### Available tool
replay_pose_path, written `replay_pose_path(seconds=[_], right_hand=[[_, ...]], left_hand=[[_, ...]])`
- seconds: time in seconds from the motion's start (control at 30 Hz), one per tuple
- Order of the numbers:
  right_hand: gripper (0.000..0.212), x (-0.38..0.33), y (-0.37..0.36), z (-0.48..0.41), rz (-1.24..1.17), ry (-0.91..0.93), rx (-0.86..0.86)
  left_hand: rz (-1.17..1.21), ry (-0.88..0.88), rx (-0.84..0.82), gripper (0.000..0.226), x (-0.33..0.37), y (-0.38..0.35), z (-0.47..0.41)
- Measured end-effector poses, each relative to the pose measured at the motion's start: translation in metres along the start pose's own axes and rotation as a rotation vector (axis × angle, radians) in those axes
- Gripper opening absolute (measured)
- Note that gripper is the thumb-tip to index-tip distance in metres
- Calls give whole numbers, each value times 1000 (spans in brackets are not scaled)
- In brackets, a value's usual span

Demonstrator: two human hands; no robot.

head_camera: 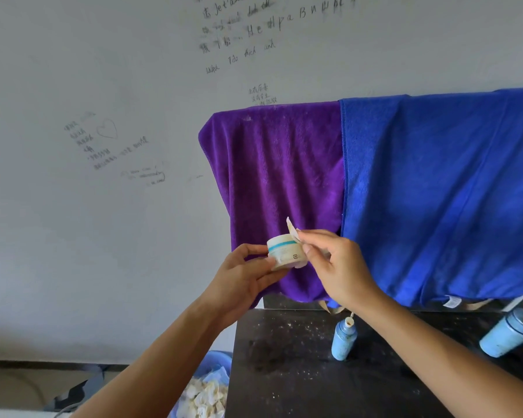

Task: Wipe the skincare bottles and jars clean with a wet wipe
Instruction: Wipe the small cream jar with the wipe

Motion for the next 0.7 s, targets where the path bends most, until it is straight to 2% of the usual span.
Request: replay_pose_path(seconds=[0.1, 0.2, 0.27, 0.33, 0.4, 0.5, 0.6, 0.7], right_hand=[[36, -10, -4, 0, 25, 41, -14], [44, -34, -10, 12, 107, 277, -55], [42, -40, -15, 26, 114, 398, -126], [34, -31, -2, 29, 63, 365, -101], [26, -11, 19, 19, 41, 232, 25], [33, 3, 24, 2, 73, 80, 87], [41, -18, -1, 7, 96, 146, 5], [38, -36, -1, 25, 67, 271, -23]], left_hand=[[-33, -37, 2, 52, 0, 0, -1], [-67, -70, 11, 66, 1, 2, -3], [-105, -81, 2, 64, 1, 3, -2], [-78, -80, -14, 53, 0, 4, 0], [-54, -75, -28, 48, 0, 3, 0], [-55, -69, -35, 43, -1, -4, -3], [-65, -93, -53, 42, 1, -10, -5], [-98, -114, -34, 41, 3, -5, -3]])
Point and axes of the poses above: each hand's wrist, its own z-axis away from the middle knuckle, its own y-axis out of the back of the hand, x = y × z, the point moved 7 cm from there along -z, towards the middle knuckle, and after that the axes turned 15 degrees about y, right-handed, at the moved point
